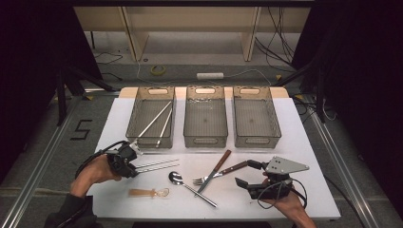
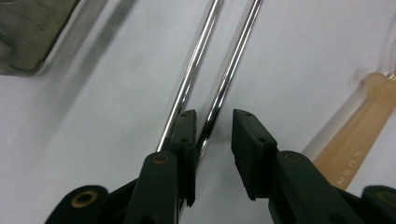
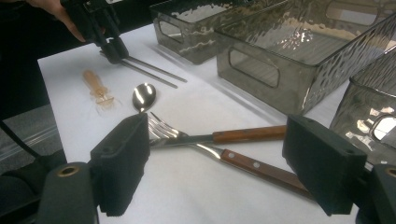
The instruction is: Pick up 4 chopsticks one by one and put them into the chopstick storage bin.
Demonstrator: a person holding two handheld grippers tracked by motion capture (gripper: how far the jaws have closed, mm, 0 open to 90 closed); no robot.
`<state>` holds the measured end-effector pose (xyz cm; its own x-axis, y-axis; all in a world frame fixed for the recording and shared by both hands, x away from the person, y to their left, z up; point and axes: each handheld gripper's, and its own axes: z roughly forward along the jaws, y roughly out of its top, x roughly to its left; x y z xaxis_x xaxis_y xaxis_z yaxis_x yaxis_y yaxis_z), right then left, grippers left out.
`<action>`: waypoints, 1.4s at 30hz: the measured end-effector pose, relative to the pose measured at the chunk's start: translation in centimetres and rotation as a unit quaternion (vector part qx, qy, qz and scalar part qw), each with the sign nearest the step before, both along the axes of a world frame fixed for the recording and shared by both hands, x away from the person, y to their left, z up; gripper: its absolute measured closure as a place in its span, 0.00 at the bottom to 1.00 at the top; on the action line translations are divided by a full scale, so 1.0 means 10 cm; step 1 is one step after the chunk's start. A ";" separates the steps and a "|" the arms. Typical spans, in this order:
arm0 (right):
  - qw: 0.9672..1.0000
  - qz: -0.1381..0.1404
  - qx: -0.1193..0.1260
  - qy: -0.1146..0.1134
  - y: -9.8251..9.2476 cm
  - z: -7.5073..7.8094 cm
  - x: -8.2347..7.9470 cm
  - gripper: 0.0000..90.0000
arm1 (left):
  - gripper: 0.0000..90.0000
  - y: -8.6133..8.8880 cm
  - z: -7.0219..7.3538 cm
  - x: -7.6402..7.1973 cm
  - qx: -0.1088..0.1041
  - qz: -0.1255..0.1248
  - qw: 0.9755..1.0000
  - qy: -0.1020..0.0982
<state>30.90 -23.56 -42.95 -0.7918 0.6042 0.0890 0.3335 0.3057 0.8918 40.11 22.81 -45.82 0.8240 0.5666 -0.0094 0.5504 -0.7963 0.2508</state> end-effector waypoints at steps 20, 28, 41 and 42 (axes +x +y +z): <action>1.000 0.003 -0.002 0.003 0.00 0.00 0.01 0.27 | 0.89 -0.04 -0.05 -0.02 0.012 -0.052 0.999 -0.005; 1.000 0.004 -0.004 0.002 0.00 0.00 0.01 0.27 | 0.93 -0.03 -0.06 -0.04 0.004 -0.066 0.998 -0.010; 1.000 0.006 -0.007 0.003 0.00 0.00 0.01 0.27 | 0.94 -0.03 -0.03 -0.05 -0.007 -0.079 0.997 -0.015; 1.000 0.006 -0.007 0.003 0.00 0.00 0.01 0.27 | 0.94 -0.03 -0.02 -0.05 -0.010 -0.077 0.997 -0.016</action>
